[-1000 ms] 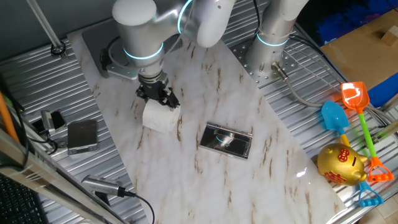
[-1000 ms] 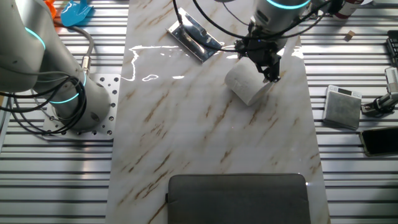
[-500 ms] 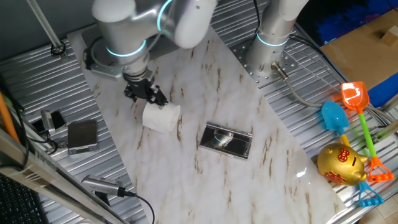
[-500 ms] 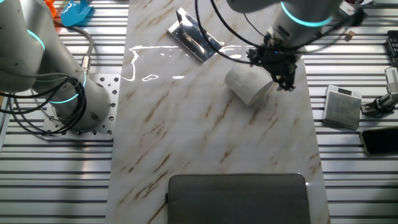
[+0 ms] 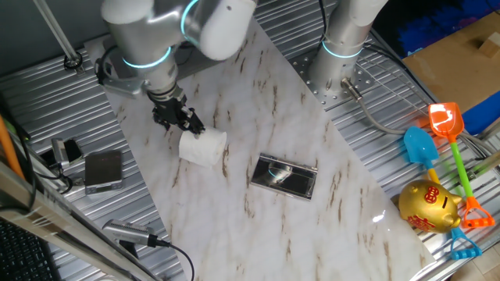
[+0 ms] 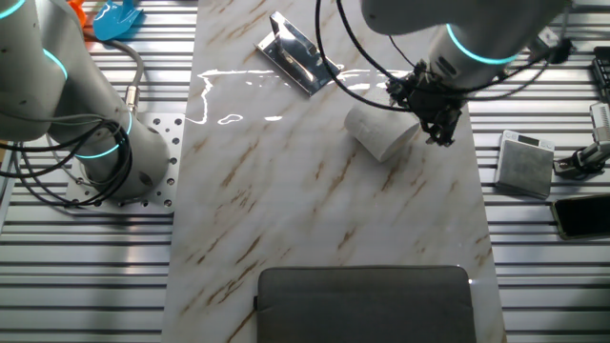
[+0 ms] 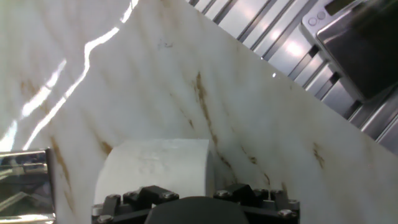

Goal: Take the roll of paper down from the shelf

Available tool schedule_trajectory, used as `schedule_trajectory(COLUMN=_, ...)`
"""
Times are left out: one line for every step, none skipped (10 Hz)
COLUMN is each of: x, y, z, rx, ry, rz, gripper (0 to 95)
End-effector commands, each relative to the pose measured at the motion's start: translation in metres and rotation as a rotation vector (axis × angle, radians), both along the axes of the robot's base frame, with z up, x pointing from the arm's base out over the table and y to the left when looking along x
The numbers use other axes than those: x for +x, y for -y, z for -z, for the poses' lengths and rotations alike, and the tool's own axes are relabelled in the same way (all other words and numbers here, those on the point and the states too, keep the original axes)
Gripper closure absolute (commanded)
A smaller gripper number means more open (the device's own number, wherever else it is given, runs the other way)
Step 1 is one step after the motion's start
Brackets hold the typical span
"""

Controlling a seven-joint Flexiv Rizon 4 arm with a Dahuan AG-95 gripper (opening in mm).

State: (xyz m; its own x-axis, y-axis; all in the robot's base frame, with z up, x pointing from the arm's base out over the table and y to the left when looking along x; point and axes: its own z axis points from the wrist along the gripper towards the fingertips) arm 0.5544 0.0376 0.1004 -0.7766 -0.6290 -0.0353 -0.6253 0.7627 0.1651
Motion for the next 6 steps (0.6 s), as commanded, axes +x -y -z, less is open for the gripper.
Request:
schedule_trajectory(x=-0.0018, y=-0.0009, z=0.0031, rx=0.005, ry=-0.016, rz=0.019, gripper=38.0)
schedule_trajectory(x=-0.0037, y=-0.0009, z=0.0041, rx=0.006, ry=-0.017, rz=0.019, gripper=38.0)
schedule_trajectory(x=-0.0060, y=-0.0003, z=0.0047, rx=0.009, ry=-0.017, rz=0.011, gripper=38.0)
schedule_trajectory(x=-0.0082, y=0.0007, z=0.0049, rx=0.016, ry=-0.017, rz=0.006, gripper=38.0)
schedule_trajectory(x=-0.0094, y=0.0017, z=0.0048, rx=0.018, ry=-0.020, rz=0.002, gripper=38.0)
schedule_trajectory(x=-0.0096, y=0.0027, z=0.0043, rx=0.023, ry=-0.025, rz=0.000, gripper=38.0)
